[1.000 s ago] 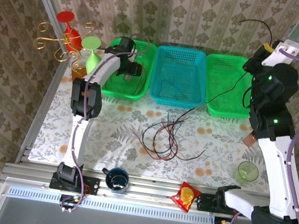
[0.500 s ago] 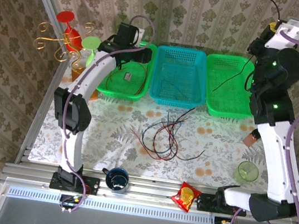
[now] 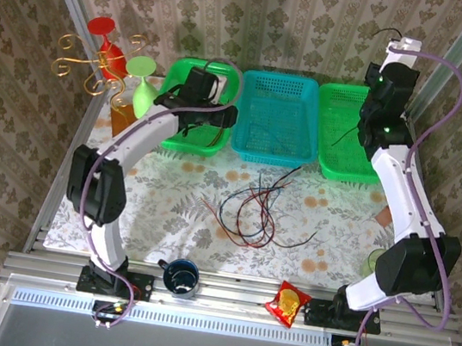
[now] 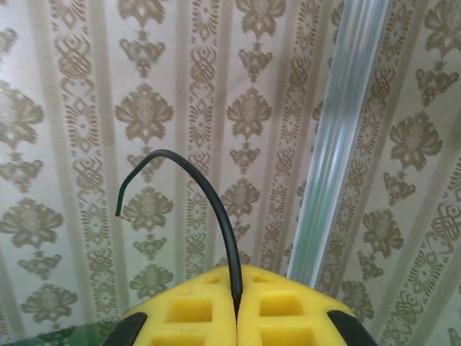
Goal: Untangle the cables
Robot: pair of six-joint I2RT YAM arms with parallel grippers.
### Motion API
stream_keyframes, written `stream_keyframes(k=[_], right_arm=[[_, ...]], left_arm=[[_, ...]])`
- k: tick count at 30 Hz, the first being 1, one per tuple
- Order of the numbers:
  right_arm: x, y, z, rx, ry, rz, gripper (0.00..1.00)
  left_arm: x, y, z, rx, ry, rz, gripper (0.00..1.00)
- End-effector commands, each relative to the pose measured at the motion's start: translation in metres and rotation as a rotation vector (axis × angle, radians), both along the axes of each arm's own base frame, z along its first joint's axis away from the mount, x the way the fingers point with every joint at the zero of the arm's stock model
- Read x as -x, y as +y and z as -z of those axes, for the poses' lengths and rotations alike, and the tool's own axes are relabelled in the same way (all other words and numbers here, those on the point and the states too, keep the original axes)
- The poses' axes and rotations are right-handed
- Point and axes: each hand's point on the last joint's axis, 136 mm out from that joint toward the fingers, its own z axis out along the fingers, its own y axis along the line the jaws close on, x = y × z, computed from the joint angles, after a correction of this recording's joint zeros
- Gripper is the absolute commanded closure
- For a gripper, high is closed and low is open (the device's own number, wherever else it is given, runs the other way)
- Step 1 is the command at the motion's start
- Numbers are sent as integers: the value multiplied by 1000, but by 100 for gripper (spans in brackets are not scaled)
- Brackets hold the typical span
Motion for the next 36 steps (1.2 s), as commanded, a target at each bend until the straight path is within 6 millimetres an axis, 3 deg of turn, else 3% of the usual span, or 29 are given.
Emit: stream_keyframes(k=[1,5,8,13,19,25,32,33,36], right_arm=[[2,-18,8,-7,-21,74,100],[-14,-25,75,-32,158,78,100],[-28,-18,130,-48,345,26,100],[-35,-14,220,-189,617,15,100],[-40,-15,299,-270,834,4,100],[-49,-18,345,-334,941,-11,100],[-53,-16,378,-378,1023,-38,98],[-54,-14,381,-388,1035,-44,95],[-57,-12,374,-408,1013,-54,62]], left_arm=[[6,3,-35,74,-80,-15,28],[14,6,-28,98,-68,-31,28],[18,5,-24,110,-58,-34,28],[21,6,-13,59,-49,-31,28],[27,8,-4,47,-30,-33,28],[32,5,-1,59,-14,-33,28],[42,0,-6,53,-15,-21,27],[45,0,-5,49,-11,-19,27],[50,-1,-7,42,-13,-17,28]])
